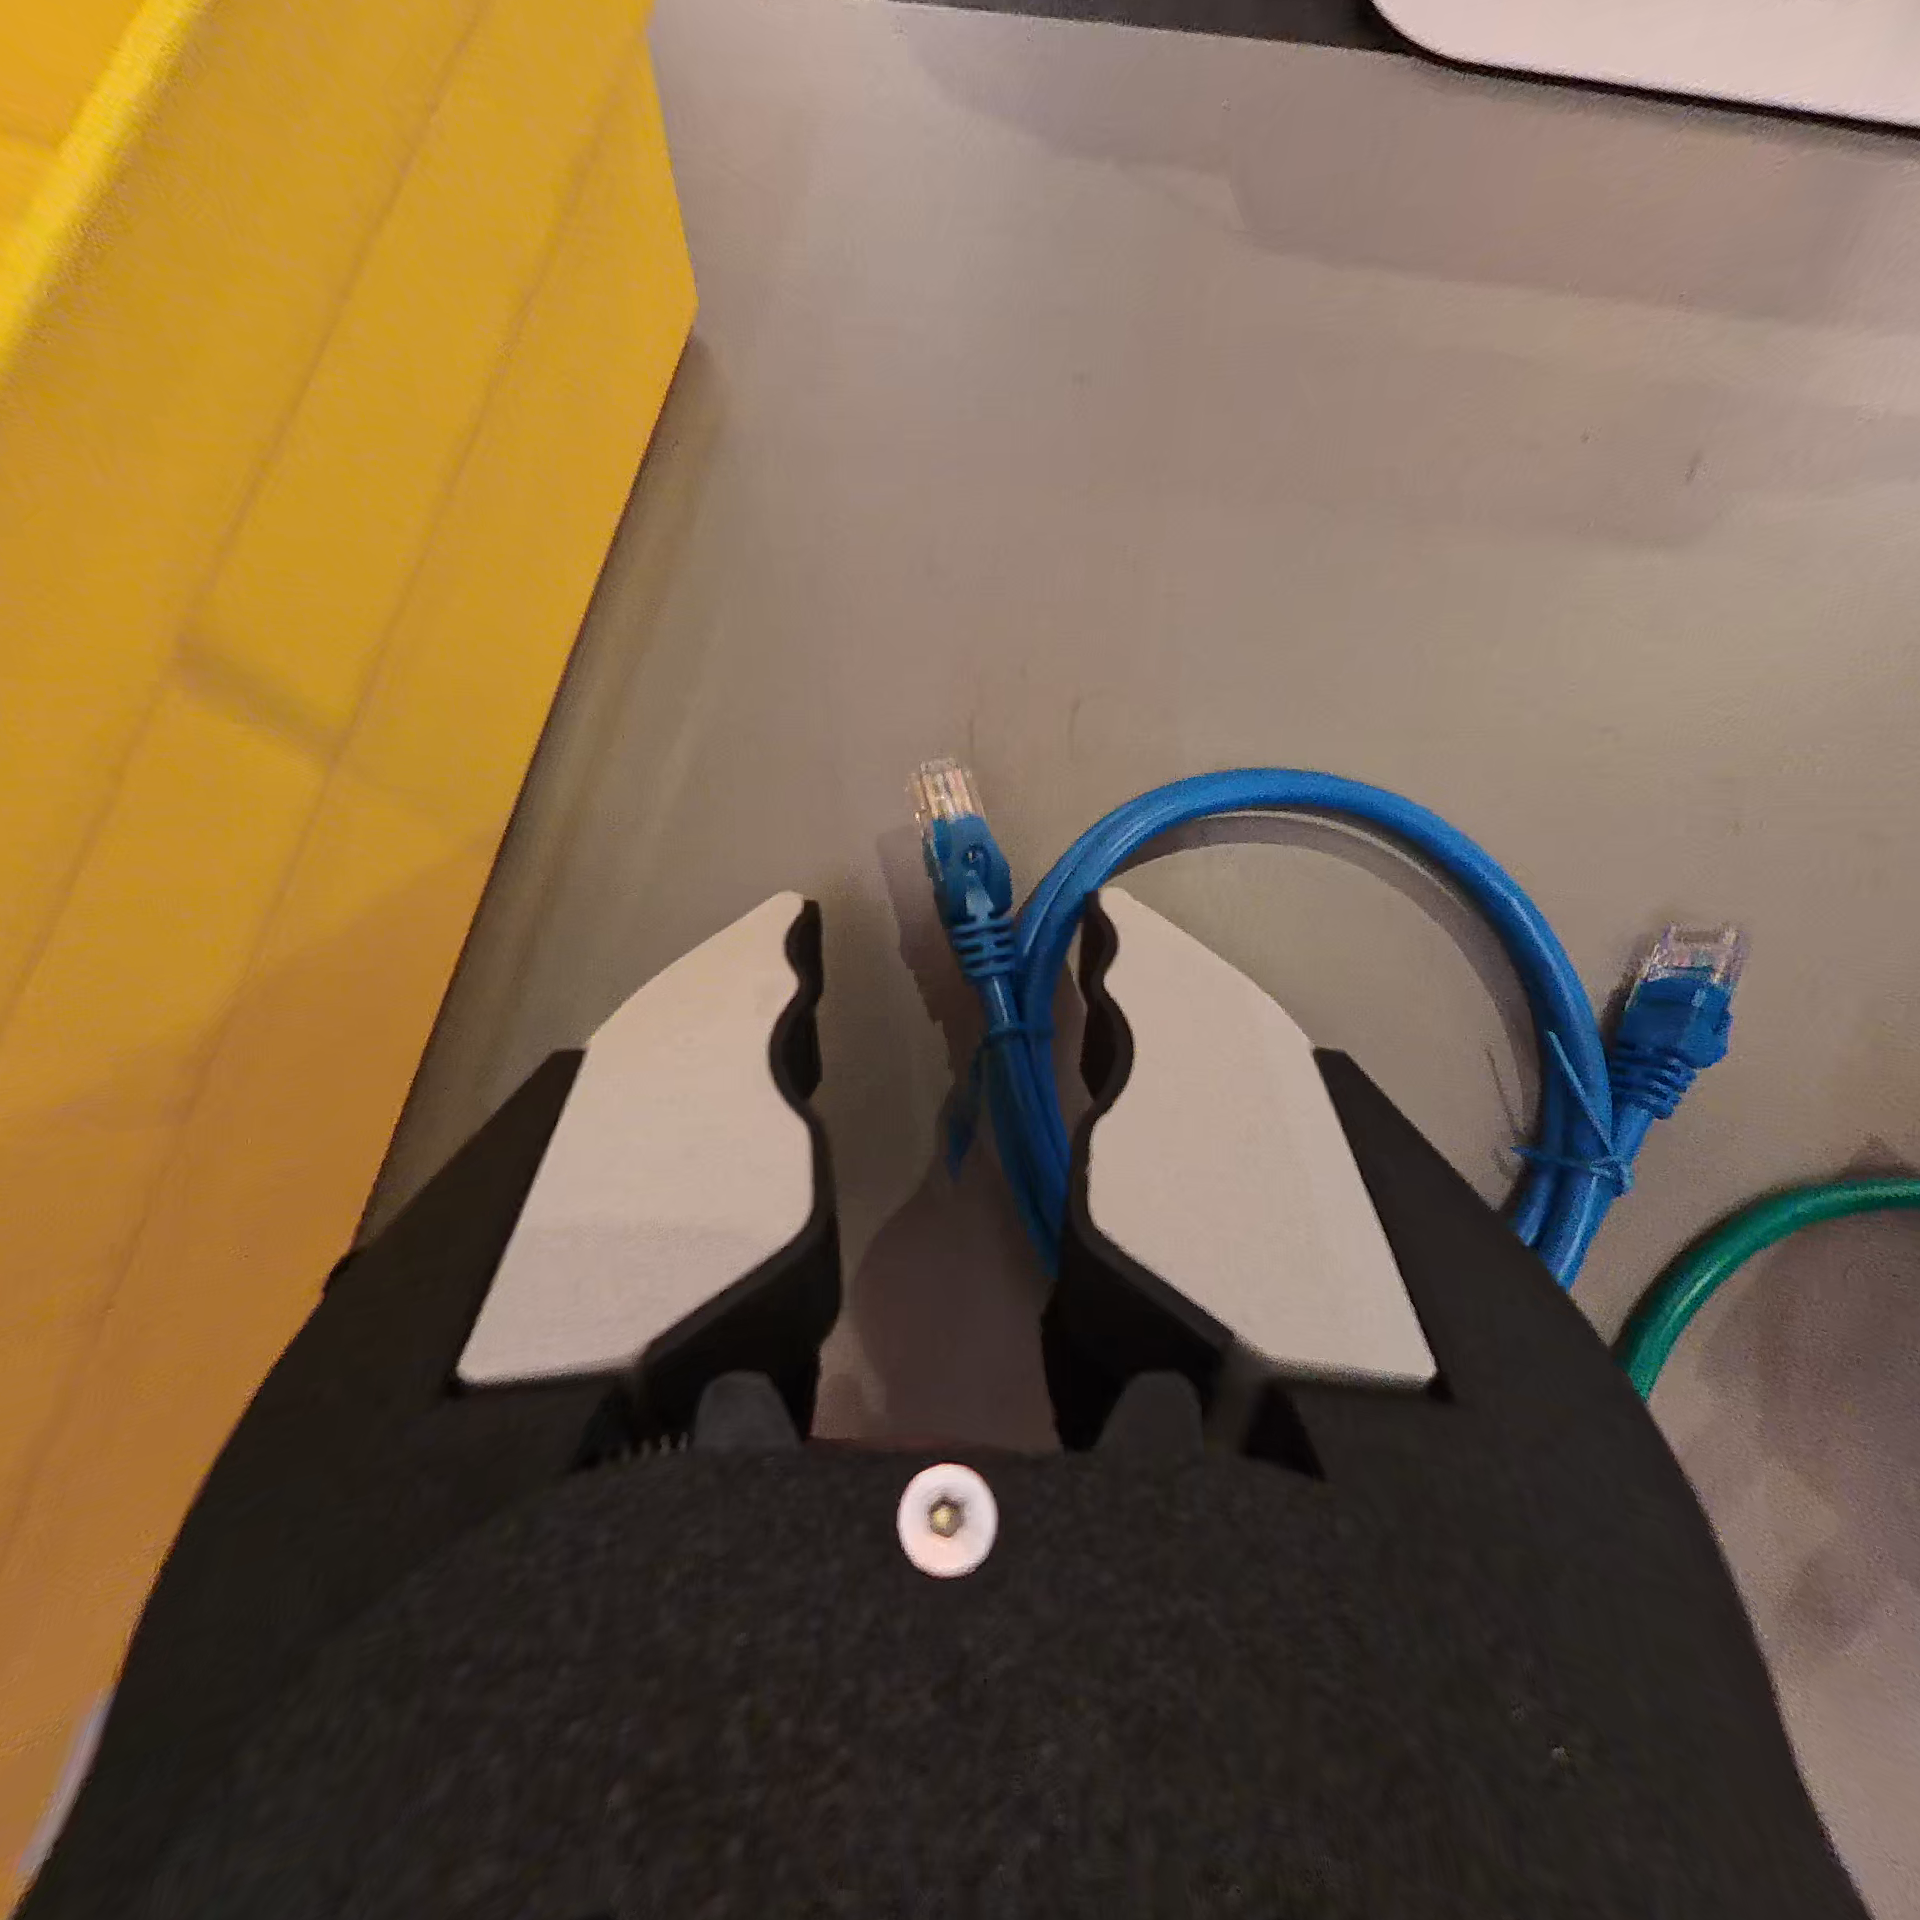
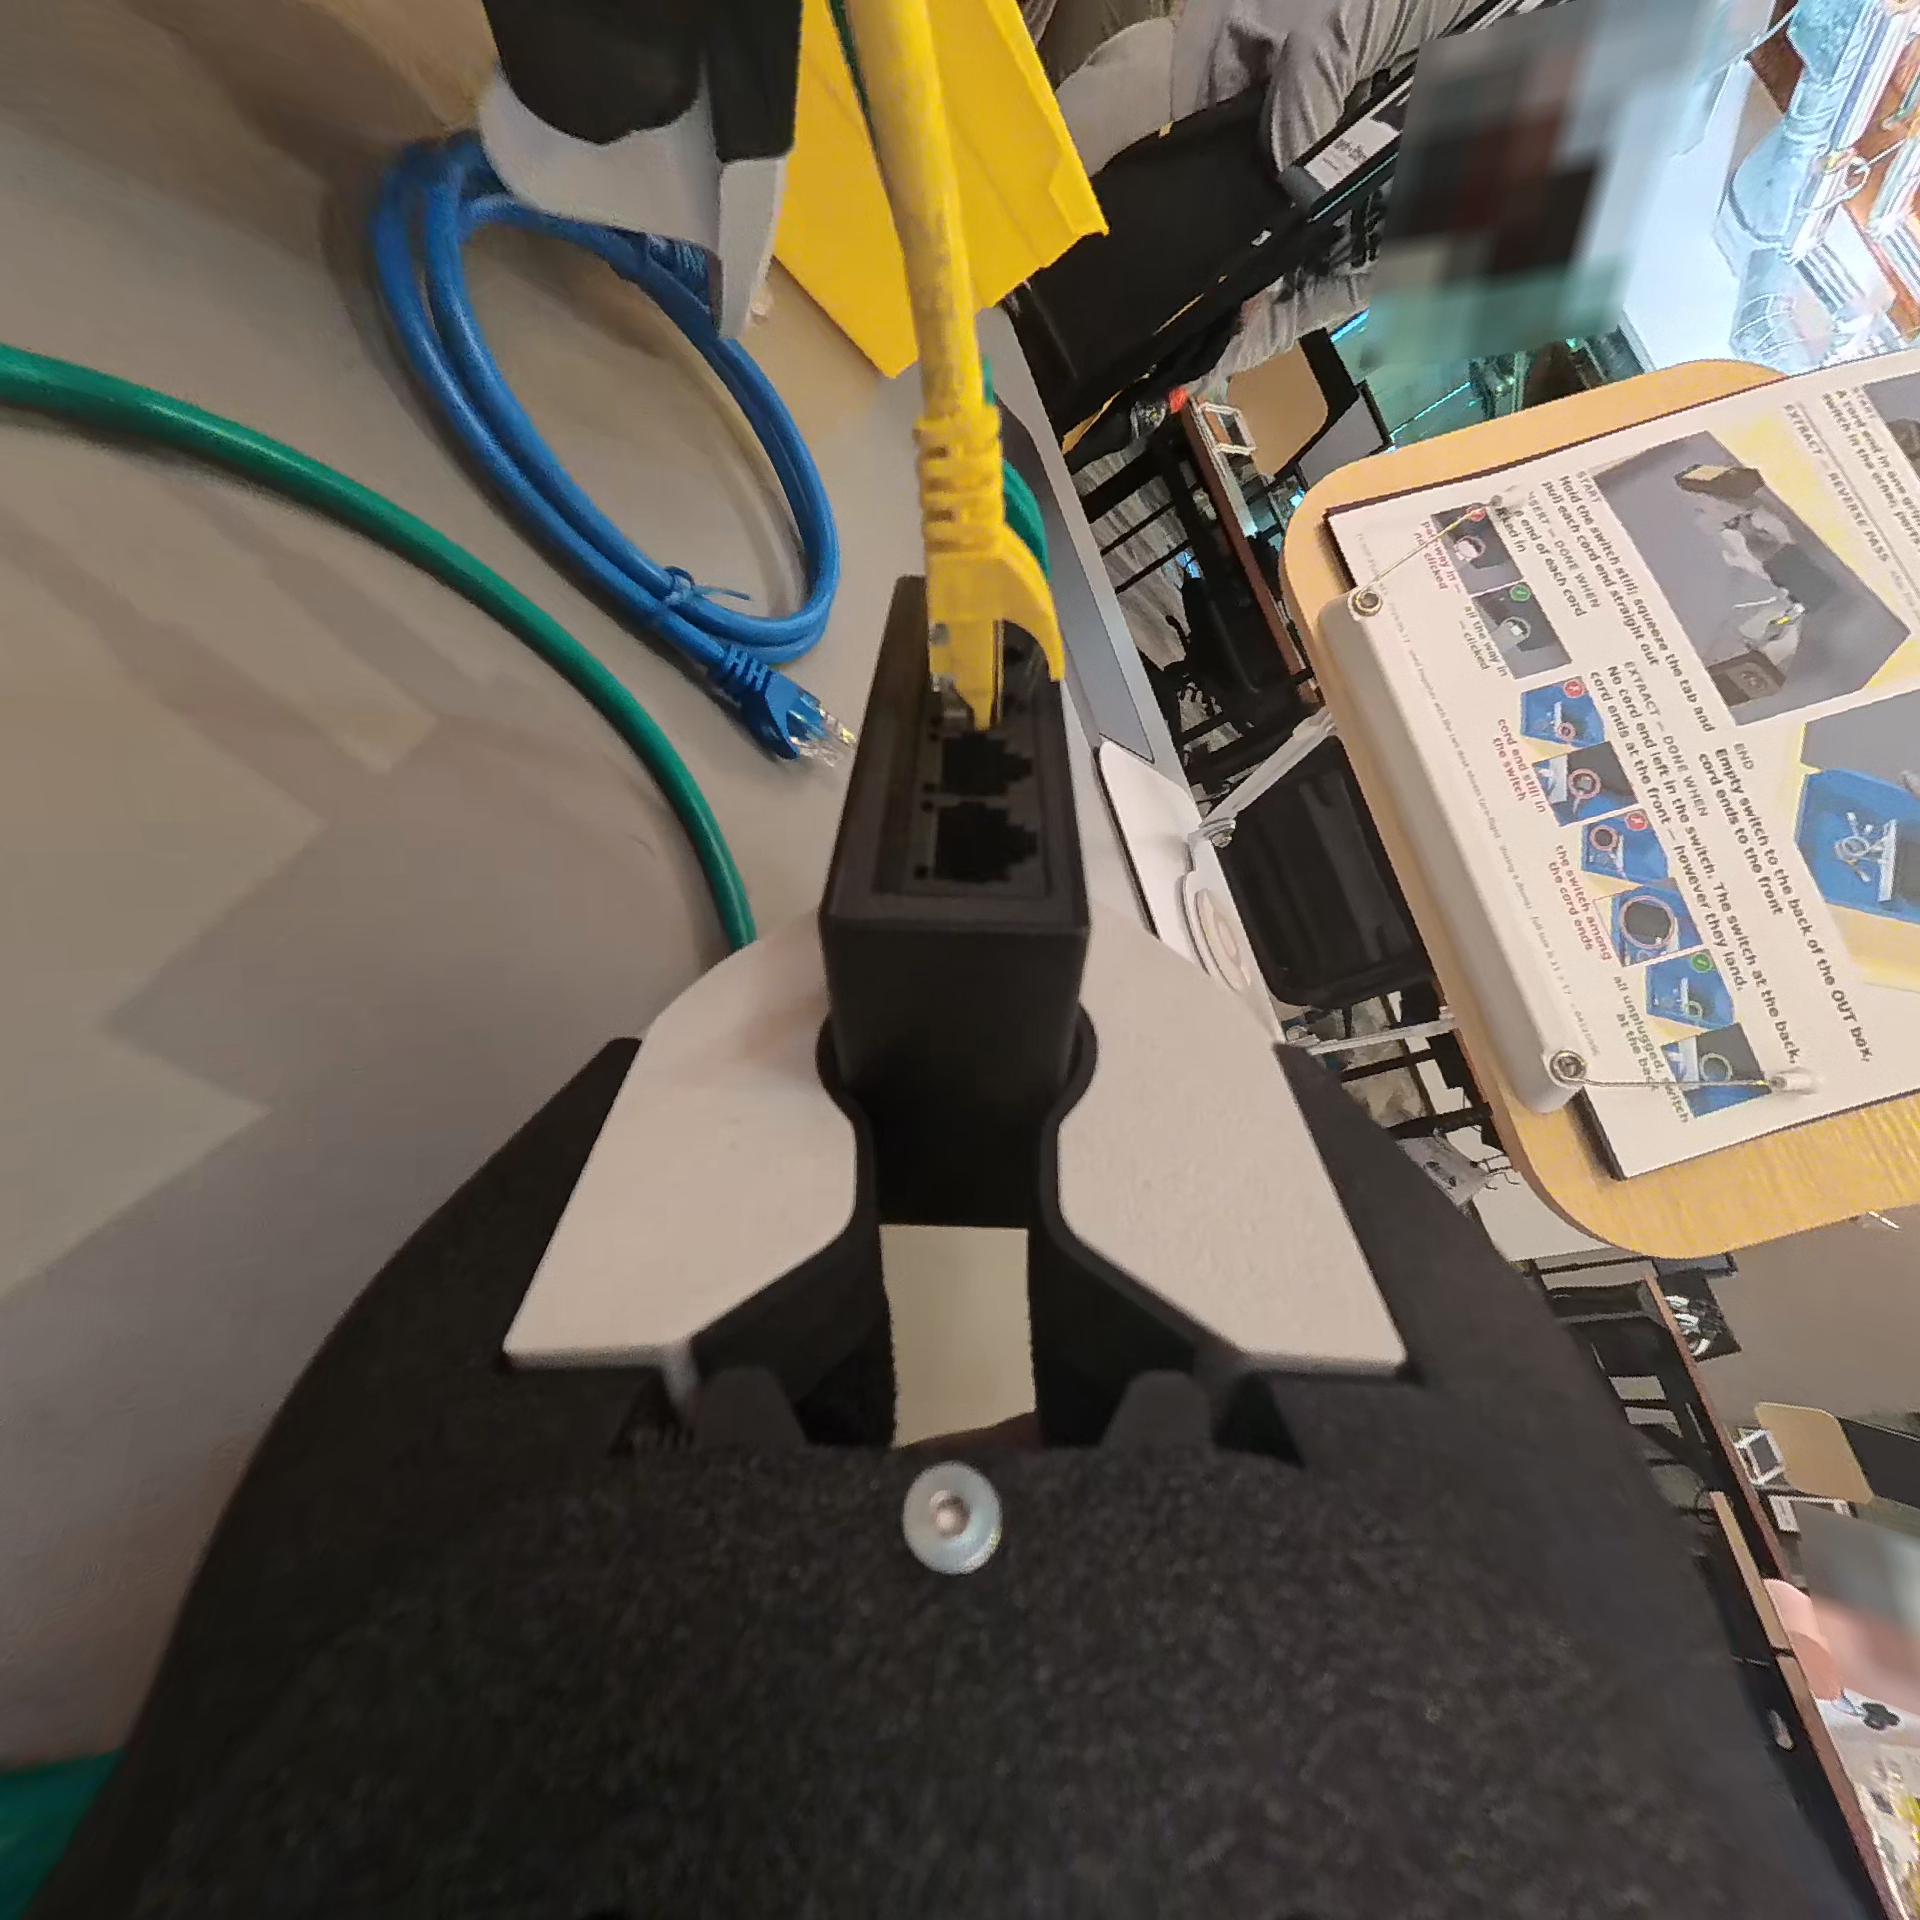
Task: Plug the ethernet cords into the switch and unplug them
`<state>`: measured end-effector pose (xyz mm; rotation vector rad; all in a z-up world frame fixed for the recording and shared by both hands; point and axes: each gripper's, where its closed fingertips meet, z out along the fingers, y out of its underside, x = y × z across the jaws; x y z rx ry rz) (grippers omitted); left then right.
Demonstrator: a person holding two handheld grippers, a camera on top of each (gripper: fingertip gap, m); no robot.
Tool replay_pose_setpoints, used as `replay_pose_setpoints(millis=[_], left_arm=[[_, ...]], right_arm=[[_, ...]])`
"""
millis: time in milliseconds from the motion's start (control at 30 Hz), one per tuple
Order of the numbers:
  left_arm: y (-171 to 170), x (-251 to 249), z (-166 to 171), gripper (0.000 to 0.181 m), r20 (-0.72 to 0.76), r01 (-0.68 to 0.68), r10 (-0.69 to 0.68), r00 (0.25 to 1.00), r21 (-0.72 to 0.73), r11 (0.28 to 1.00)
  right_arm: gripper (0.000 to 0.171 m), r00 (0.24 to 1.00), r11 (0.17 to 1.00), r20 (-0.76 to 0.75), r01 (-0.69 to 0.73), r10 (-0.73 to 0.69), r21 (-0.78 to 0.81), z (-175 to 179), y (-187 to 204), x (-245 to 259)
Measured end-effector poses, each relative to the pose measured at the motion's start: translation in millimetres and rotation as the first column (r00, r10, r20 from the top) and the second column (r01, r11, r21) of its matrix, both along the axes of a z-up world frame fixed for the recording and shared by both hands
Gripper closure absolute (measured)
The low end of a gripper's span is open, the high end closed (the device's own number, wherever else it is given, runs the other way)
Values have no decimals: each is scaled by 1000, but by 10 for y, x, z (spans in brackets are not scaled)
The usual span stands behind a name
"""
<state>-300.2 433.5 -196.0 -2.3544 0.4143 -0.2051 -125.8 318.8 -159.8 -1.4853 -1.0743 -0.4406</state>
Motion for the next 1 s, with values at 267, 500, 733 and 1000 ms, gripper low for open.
replay_pose_setpoints(millis=[267, 500, 733, 1000], left_arm=[[-69, 188, -150, 158, -58, 187, -188, 980, -17, 982], [-348, 296, 179, 161, -89, 473, -469, 878, 29, 880], [-1013, -47, 634, 161, -205, 782, -810, 550, -215, 585], [-1572, -291, -74, 155, -141, 826, -931, 338, -431, 365]], right_arm=[[141, 1000, 1000, -1, -8, 8, -8, -10, 8, -23], [141, 1000, 1000, 5, -5, 5, -10, -20, 8, -24], [141, 1000, 1000, 11, -2, 3, -5, -18, 9, -25], [141, 1000, 1000, 22, 2, -2, -6, -29, 1, -23]])
